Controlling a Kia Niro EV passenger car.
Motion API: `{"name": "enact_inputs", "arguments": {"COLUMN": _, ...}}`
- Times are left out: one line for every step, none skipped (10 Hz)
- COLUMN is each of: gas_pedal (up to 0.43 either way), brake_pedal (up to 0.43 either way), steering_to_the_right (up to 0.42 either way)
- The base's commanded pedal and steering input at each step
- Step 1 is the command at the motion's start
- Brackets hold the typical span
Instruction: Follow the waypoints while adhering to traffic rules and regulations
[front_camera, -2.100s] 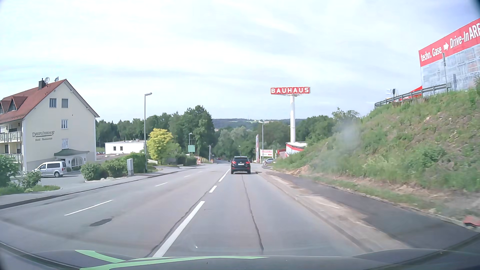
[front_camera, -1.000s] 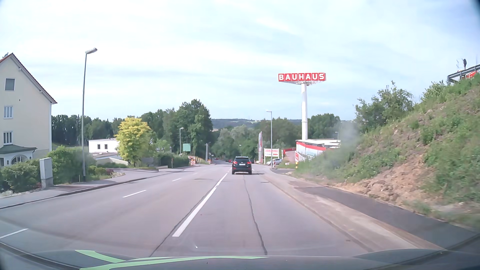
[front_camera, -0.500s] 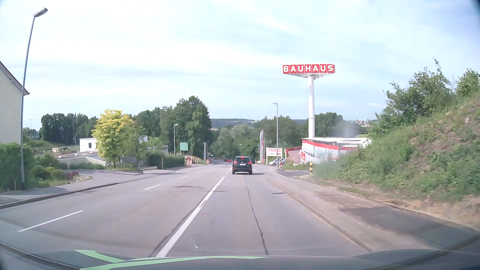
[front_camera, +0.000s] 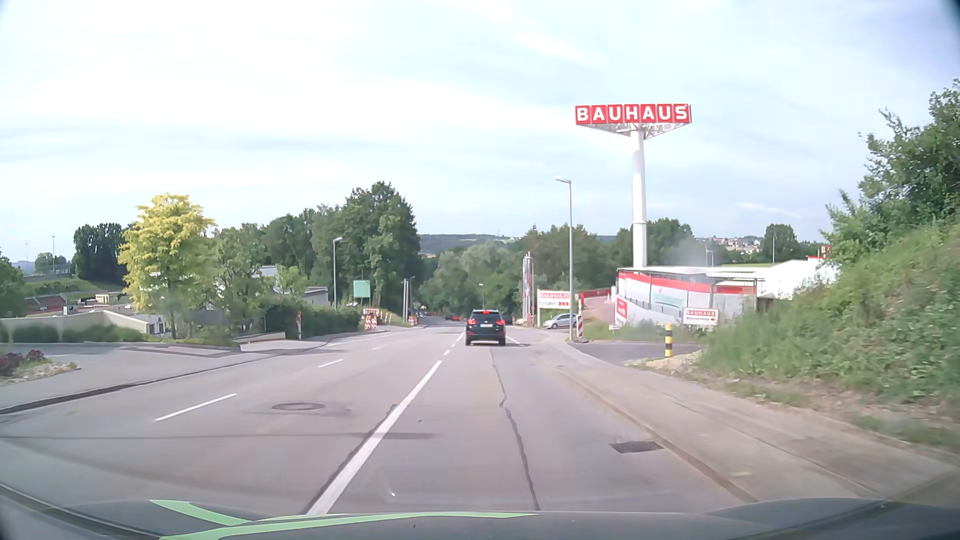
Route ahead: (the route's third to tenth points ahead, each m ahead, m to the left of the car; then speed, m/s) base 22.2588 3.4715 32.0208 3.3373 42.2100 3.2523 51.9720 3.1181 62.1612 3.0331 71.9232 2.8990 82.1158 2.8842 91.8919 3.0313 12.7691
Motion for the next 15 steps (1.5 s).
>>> {"name": "enact_inputs", "arguments": {"gas_pedal": 0.000, "brake_pedal": 0.098, "steering_to_the_right": -0.001}}
{"name": "enact_inputs", "arguments": {"gas_pedal": 0.000, "brake_pedal": 0.098, "steering_to_the_right": -0.001}}
{"name": "enact_inputs", "arguments": {"gas_pedal": 0.000, "brake_pedal": 0.098, "steering_to_the_right": -0.001}}
{"name": "enact_inputs", "arguments": {"gas_pedal": 0.000, "brake_pedal": 0.098, "steering_to_the_right": -0.001}}
{"name": "enact_inputs", "arguments": {"gas_pedal": 0.000, "brake_pedal": 0.104, "steering_to_the_right": -0.001}}
{"name": "enact_inputs", "arguments": {"gas_pedal": 0.000, "brake_pedal": 0.098, "steering_to_the_right": -0.001}}
{"name": "enact_inputs", "arguments": {"gas_pedal": 0.000, "brake_pedal": 0.098, "steering_to_the_right": -0.001}}
{"name": "enact_inputs", "arguments": {"gas_pedal": 0.000, "brake_pedal": 0.098, "steering_to_the_right": 0.000}}
{"name": "enact_inputs", "arguments": {"gas_pedal": 0.000, "brake_pedal": 0.098, "steering_to_the_right": 0.001}}
{"name": "enact_inputs", "arguments": {"gas_pedal": 0.000, "brake_pedal": 0.098, "steering_to_the_right": 0.001}}
{"name": "enact_inputs", "arguments": {"gas_pedal": 0.000, "brake_pedal": 0.098, "steering_to_the_right": 0.001}}
{"name": "enact_inputs", "arguments": {"gas_pedal": 0.000, "brake_pedal": 0.098, "steering_to_the_right": 0.001}}
{"name": "enact_inputs", "arguments": {"gas_pedal": 0.000, "brake_pedal": 0.098, "steering_to_the_right": 0.001}}
{"name": "enact_inputs", "arguments": {"gas_pedal": 0.000, "brake_pedal": 0.098, "steering_to_the_right": 0.001}}
{"name": "enact_inputs", "arguments": {"gas_pedal": 0.000, "brake_pedal": 0.098, "steering_to_the_right": 0.001}}
